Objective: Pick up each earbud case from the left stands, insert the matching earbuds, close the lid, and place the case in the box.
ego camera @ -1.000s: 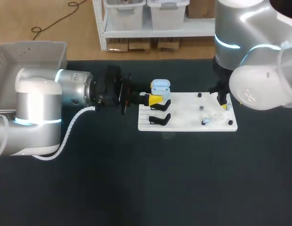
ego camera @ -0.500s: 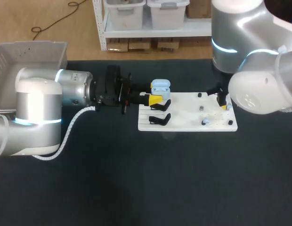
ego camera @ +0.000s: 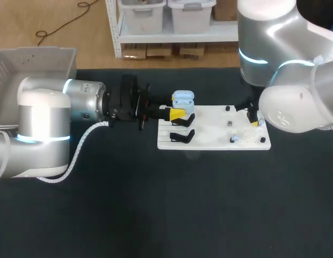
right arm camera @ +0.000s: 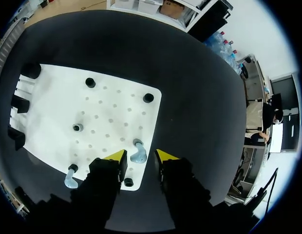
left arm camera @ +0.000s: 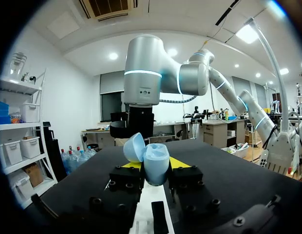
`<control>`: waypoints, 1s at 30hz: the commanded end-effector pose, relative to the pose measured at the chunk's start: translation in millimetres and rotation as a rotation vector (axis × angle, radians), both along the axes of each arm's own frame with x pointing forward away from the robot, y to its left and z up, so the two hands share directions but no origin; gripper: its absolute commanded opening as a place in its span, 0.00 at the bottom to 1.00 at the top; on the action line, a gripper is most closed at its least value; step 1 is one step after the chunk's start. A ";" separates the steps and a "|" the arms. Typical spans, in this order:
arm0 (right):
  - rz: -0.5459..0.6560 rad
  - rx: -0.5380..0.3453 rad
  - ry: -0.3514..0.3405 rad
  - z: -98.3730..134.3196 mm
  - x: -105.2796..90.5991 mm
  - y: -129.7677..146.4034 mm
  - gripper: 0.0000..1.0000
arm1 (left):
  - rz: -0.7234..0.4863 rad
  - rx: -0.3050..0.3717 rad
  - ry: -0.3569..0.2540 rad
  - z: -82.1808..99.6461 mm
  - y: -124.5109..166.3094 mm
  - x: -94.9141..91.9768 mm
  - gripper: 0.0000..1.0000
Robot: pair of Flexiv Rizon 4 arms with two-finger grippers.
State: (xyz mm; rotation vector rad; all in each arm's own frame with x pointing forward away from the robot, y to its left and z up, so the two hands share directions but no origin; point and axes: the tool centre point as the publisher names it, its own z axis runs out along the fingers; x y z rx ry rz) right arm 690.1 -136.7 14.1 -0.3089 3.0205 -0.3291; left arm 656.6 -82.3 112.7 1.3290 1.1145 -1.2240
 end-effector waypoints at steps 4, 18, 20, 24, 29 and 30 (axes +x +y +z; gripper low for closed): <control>0.002 -0.018 -0.005 -4.1 1.9 2.0 0.31 | 0.005 -0.001 -0.002 -0.5 0.4 -1.5 0.00; 0.000 -0.044 -0.005 -7.5 2.8 0.7 0.00 | 0.005 -0.001 -0.002 -0.5 0.4 -1.5 0.00; -0.001 -0.046 -0.006 -7.6 2.7 0.7 0.00 | 0.005 -0.001 -0.002 -0.5 0.4 -1.5 0.00; -0.002 -0.050 -0.008 -3.7 -0.7 0.6 0.00 | 0.005 -0.001 -0.002 -0.5 0.4 -1.5 0.00; -0.009 -0.052 -0.018 13.4 -7.9 0.1 0.00 | 0.005 -0.001 -0.002 -0.5 0.4 -1.5 0.00; -0.011 -0.053 -0.018 17.9 -9.9 0.2 0.00 | 0.005 -0.001 -0.002 -0.5 0.4 -1.5 0.00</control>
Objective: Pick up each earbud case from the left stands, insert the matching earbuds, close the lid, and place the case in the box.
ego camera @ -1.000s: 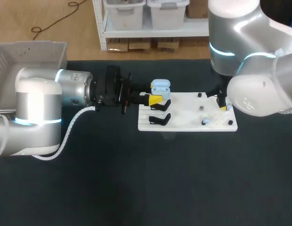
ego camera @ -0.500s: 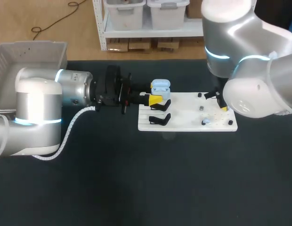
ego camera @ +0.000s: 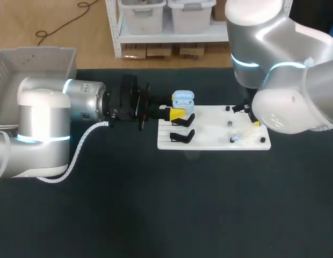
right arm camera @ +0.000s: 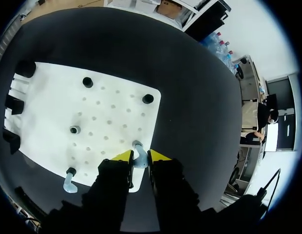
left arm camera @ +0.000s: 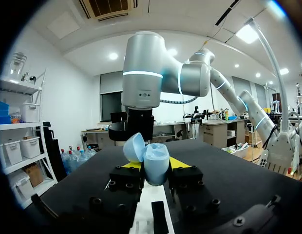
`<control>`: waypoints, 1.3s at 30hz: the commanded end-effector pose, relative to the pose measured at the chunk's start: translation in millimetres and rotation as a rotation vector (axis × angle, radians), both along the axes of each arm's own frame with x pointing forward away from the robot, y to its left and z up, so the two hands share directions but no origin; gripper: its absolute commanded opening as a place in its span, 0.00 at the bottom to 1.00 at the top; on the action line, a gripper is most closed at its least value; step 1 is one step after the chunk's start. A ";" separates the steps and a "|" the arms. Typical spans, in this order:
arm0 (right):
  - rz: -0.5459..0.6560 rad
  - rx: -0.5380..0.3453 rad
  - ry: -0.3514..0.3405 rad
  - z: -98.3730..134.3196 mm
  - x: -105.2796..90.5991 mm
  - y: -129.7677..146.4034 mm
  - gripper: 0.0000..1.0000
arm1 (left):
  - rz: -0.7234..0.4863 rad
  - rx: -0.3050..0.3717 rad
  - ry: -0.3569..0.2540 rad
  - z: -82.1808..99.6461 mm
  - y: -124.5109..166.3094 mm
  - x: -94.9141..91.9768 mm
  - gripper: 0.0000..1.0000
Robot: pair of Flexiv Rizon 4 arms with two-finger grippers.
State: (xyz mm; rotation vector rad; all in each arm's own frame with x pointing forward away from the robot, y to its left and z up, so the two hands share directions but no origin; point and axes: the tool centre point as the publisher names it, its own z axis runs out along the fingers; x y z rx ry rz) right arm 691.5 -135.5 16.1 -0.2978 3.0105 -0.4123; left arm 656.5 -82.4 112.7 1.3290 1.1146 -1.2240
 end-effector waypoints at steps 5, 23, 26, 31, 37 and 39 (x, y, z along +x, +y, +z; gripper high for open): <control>-0.013 0.010 -0.015 47.1 -22.7 5.0 0.00 | 0.005 -0.001 -0.002 -0.4 0.4 -1.5 0.00; -0.008 0.083 0.058 160.3 -72.8 108.8 0.00 | 0.005 -0.001 -0.002 -0.4 0.4 -1.5 0.00; -0.002 0.086 0.066 161.9 -74.4 125.9 0.00 | 0.005 -0.001 -0.002 -0.4 0.4 -1.5 0.00; 0.020 0.105 0.048 160.4 -76.7 152.7 0.00 | 0.005 -0.001 -0.002 -0.4 0.4 -1.5 0.00; 0.026 0.108 0.033 159.7 -78.2 156.6 0.00 | 0.005 -0.001 -0.002 -0.4 0.4 -1.5 0.00; 0.026 0.108 0.033 159.7 -78.2 156.6 0.00 | 0.005 -0.001 -0.002 -0.4 0.4 -1.5 0.00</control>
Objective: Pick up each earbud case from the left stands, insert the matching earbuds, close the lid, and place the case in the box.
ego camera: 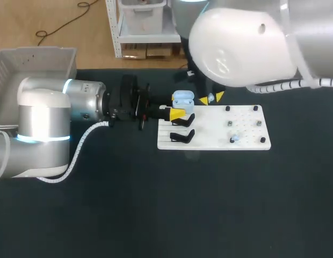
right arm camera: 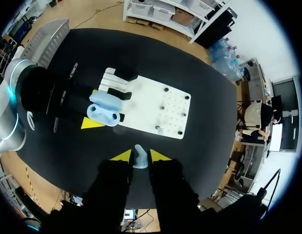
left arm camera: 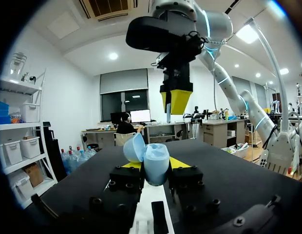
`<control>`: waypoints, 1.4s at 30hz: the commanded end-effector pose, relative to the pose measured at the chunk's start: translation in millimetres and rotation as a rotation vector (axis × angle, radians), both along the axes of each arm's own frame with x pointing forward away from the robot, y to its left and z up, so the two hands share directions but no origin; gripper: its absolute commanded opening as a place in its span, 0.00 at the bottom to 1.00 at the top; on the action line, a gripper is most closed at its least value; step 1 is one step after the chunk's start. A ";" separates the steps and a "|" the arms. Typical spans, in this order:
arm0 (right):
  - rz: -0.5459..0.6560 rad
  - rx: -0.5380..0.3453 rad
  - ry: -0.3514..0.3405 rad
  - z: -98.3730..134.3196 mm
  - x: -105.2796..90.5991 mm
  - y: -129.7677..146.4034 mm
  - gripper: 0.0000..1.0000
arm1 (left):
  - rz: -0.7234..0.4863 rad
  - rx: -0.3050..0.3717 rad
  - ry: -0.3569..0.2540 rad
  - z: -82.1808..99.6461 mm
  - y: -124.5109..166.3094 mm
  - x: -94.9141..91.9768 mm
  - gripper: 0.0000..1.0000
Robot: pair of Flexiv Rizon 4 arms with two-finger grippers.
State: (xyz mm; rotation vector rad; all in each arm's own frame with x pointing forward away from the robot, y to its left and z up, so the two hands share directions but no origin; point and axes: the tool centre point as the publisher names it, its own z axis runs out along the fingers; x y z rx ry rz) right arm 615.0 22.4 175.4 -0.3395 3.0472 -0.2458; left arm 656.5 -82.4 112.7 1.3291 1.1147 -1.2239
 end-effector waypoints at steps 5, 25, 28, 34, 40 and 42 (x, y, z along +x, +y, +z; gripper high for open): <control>-0.001 0.002 -0.004 0.3 -1.6 -1.3 0.00 | 0.005 -0.002 -0.003 -0.5 0.4 -1.5 0.00; -0.466 0.123 0.089 10.3 10.4 30.2 0.00 | 0.001 -0.002 -0.009 -2.4 -3.3 -5.0 0.00; -0.493 0.106 0.111 8.0 8.4 28.8 0.00 | -0.006 -0.002 -0.017 -6.0 -8.8 -10.1 0.00; -0.505 0.091 0.147 0.6 5.9 29.4 0.00 | -0.016 -0.001 -0.010 -11.7 -14.6 -14.8 0.00; -0.505 0.091 0.148 -0.1 5.4 29.4 0.00 | -0.002 0.002 -0.010 -12.7 -15.1 -14.2 0.00; -0.505 0.091 0.148 -0.1 5.4 29.4 0.00 | -0.002 0.002 -0.010 -12.7 -15.1 -14.2 0.00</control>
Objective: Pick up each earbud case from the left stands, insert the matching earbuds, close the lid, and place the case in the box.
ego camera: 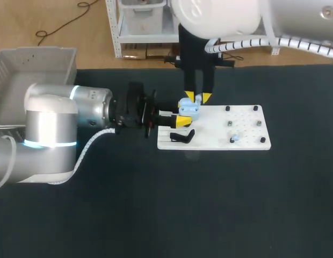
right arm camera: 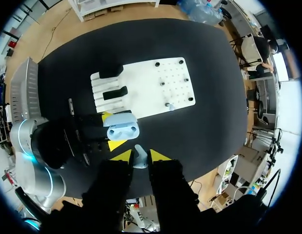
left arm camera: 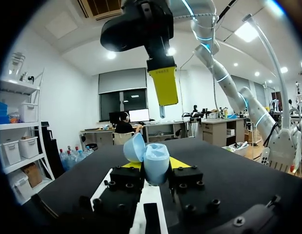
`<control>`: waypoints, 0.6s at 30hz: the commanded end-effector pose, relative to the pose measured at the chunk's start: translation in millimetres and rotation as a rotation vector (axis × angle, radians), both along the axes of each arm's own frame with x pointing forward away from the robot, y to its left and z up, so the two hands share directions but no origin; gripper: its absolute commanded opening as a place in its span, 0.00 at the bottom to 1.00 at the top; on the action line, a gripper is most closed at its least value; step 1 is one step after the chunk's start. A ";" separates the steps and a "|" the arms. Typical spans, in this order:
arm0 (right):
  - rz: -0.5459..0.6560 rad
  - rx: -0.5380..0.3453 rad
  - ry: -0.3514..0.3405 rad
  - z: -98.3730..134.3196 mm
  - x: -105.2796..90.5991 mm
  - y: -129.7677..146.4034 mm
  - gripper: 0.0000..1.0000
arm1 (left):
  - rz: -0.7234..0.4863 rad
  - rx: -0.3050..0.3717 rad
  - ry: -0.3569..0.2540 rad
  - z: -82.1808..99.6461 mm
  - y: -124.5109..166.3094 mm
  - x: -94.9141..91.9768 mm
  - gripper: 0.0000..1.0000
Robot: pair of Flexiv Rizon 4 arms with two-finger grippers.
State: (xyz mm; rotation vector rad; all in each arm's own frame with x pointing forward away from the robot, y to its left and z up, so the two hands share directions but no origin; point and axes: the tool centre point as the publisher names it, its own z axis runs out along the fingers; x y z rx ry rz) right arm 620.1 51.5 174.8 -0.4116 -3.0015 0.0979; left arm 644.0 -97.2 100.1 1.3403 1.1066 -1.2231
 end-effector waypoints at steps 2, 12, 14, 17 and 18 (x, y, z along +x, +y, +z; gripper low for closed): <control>-0.001 -0.001 0.001 0.5 0.2 0.3 0.00 | 0.006 0.000 -0.002 -0.1 -0.3 -1.7 0.00; -0.012 -0.009 0.009 -0.8 0.7 0.1 0.00 | 0.017 0.005 0.006 -0.8 -0.3 -0.5 0.00; -0.049 -0.005 0.022 -1.8 0.9 0.5 0.00 | 0.028 0.012 0.014 -2.2 -0.2 0.5 0.00; -0.100 -0.012 0.034 -1.8 2.4 1.1 0.00 | 0.036 0.019 0.022 -4.1 -0.7 1.1 0.00; -0.119 -0.014 0.033 -1.9 2.9 1.5 0.00 | 0.037 0.021 0.025 -4.6 -1.1 1.1 0.00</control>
